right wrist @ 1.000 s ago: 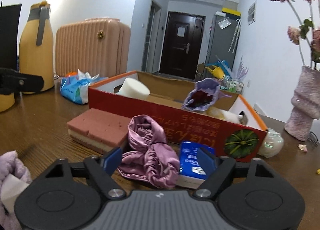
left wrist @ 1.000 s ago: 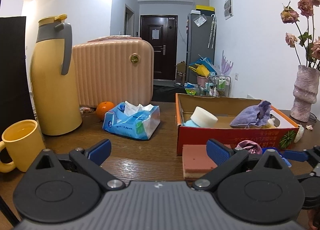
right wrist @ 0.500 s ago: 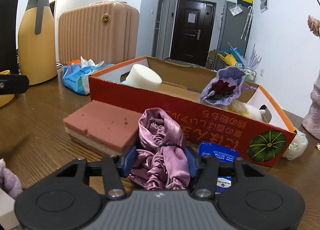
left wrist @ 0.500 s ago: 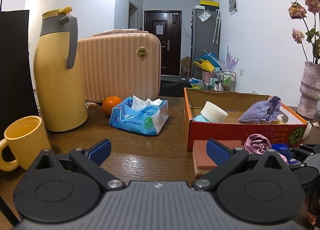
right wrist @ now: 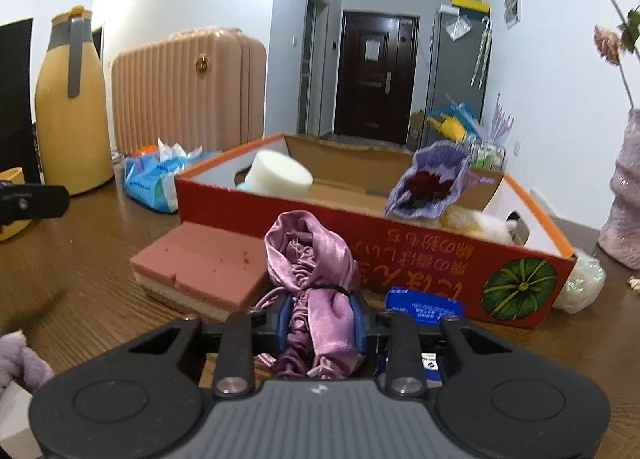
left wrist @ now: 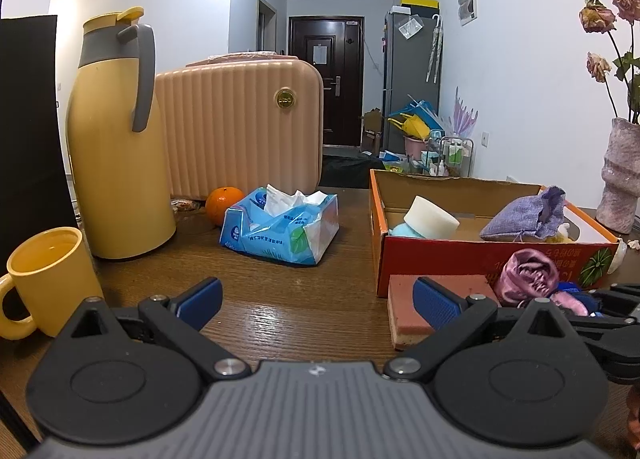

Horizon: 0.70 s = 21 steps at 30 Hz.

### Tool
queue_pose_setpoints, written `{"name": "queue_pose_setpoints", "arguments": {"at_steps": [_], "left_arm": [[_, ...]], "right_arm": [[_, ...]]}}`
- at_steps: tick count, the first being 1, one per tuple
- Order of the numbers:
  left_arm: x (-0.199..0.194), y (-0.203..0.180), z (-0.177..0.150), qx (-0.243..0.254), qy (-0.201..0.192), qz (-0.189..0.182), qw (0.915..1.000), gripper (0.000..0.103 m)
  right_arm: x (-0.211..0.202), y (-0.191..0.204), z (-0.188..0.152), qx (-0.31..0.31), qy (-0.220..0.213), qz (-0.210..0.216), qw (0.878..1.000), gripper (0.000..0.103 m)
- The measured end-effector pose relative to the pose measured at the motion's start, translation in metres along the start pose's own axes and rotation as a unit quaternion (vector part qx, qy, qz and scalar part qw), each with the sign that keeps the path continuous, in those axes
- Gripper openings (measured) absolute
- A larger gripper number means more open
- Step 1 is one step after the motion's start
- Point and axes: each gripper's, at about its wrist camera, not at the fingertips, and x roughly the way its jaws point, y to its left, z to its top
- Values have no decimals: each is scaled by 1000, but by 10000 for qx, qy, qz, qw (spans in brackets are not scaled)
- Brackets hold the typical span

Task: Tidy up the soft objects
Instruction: 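Grasp the pink satin scrunchie with the right tool and lift it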

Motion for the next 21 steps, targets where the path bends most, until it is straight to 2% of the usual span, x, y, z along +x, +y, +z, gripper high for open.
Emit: {"name": "queue_pose_setpoints", "arguments": {"at_steps": [5,14,21], "left_arm": [[1,0,0,-9,12,0,10000,103],[3,-7,-1,116,45,14,9999,103],[0,-27,7,164,118,-198,9996,103]], "right_arm": [[-18,0,-1,-12,-336,-82,9994,29],[-41,-14,-4,177,-635,-232,9976,29],[-52,-25,-5,338,-787,-346,9957,29]]}}
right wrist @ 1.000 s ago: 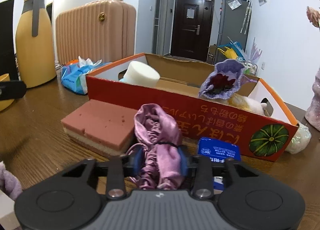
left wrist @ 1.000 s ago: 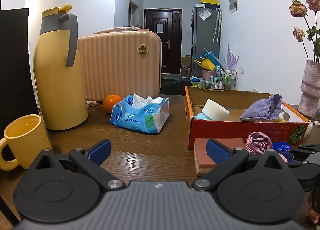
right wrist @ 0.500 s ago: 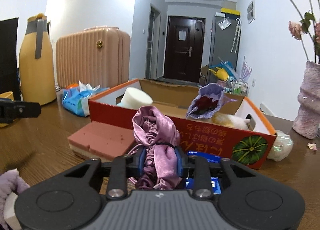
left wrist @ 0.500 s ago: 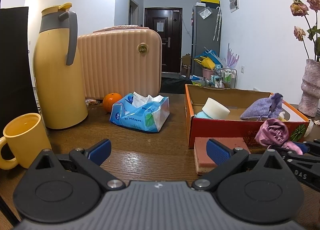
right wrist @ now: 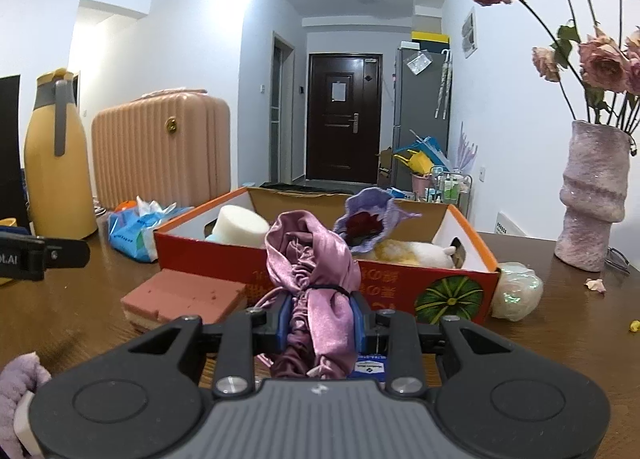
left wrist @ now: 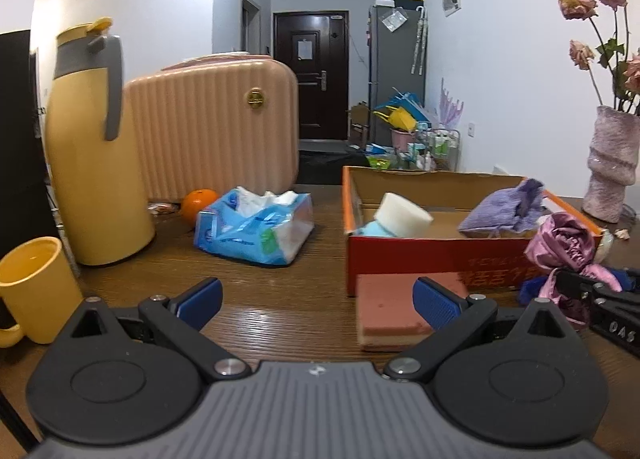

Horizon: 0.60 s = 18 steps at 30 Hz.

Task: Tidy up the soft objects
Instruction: 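Grasp the pink rectangular sponge with the left tool while the right tool holds the scrunchie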

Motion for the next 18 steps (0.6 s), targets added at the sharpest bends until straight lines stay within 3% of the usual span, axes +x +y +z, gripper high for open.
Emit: {"name": "queue_pose_setpoints", "arguments": {"at_steps": [9,18], "left_arm": [[7,-39,21,108,277,-101,9995,103],[49,-77,27,304,943,-53,9951,103]], "right_arm": [[-9,-16,2,136,-127,-107,9998,29],[-16,-45,0,272,-200,-327,9989,29]]}}
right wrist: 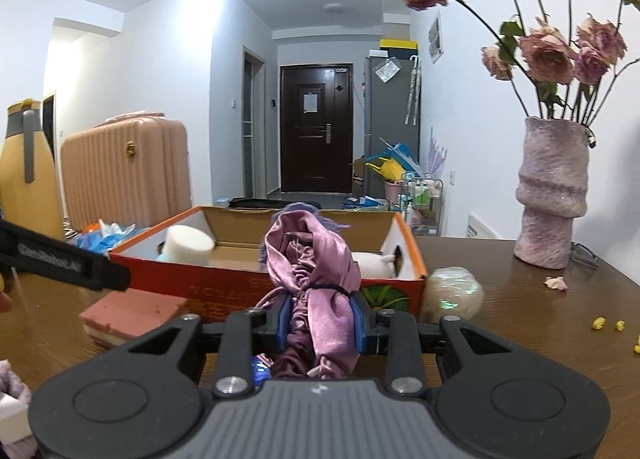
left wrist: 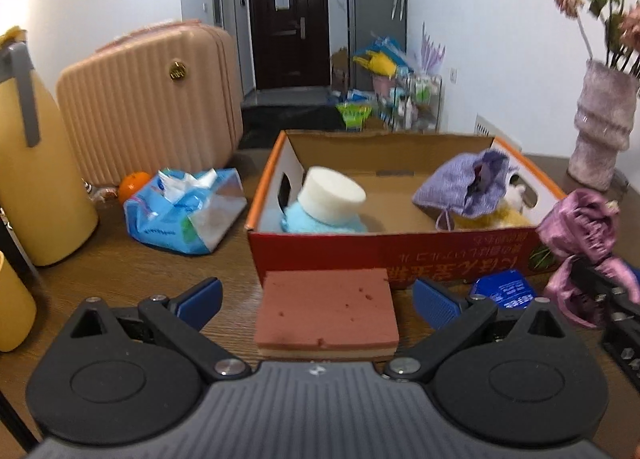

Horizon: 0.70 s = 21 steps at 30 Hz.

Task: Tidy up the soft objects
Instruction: 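Grasp the pink rectangular sponge with the left tool while the right tool holds the scrunchie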

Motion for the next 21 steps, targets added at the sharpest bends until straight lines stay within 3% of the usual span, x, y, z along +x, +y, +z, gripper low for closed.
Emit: {"name": "queue_pose_setpoints", "arguments": {"at_steps": [12,21], "left_arm": [[50,-2,-9,-69,537,124,9985,103],[60,-2,-13,-64,634,91,9979,103]], "right_arm": [[7,-33,-2,48,76,-196,9998,29],[9,-34,-5,49,133,-199,9997,30]]}}
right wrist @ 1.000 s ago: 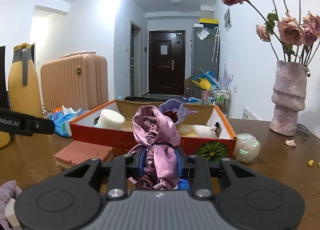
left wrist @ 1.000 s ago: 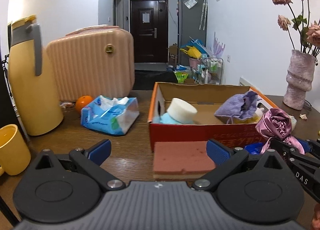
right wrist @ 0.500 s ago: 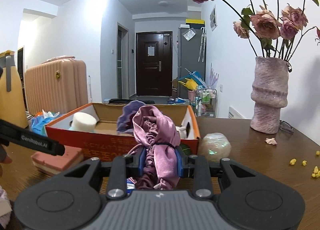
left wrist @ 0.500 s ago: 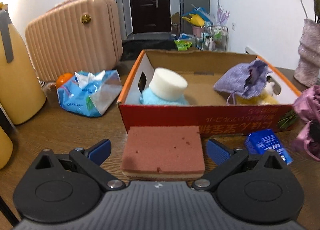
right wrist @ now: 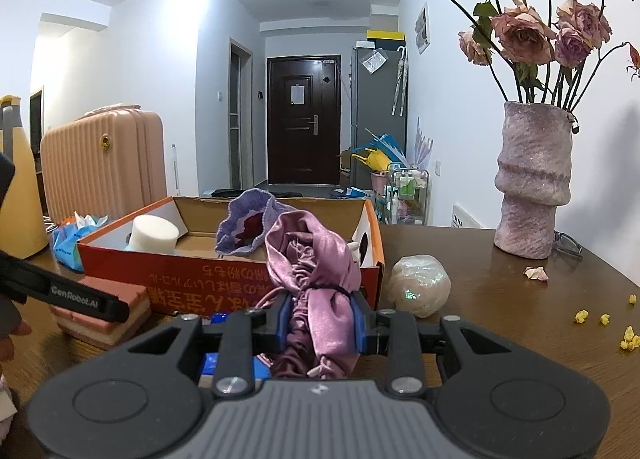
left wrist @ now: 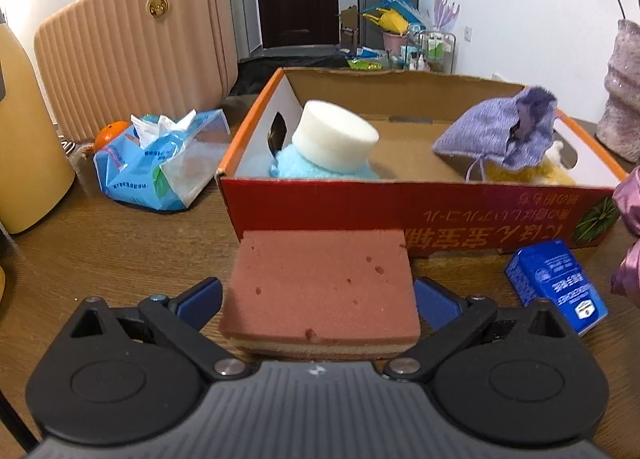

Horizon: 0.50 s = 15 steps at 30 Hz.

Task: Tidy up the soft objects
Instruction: 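Grasp the pink rectangular sponge with the left tool while the right tool holds the scrunchie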

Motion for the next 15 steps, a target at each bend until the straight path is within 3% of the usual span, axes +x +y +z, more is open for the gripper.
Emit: {"name": "queue_pose_setpoints", "arguments": {"at_steps": [15], "left_arm": [[9,6,-4,-152,102,-380,9991,99]], "right_arm": [[3,1,-1,18,48,3,10000,30]]}}
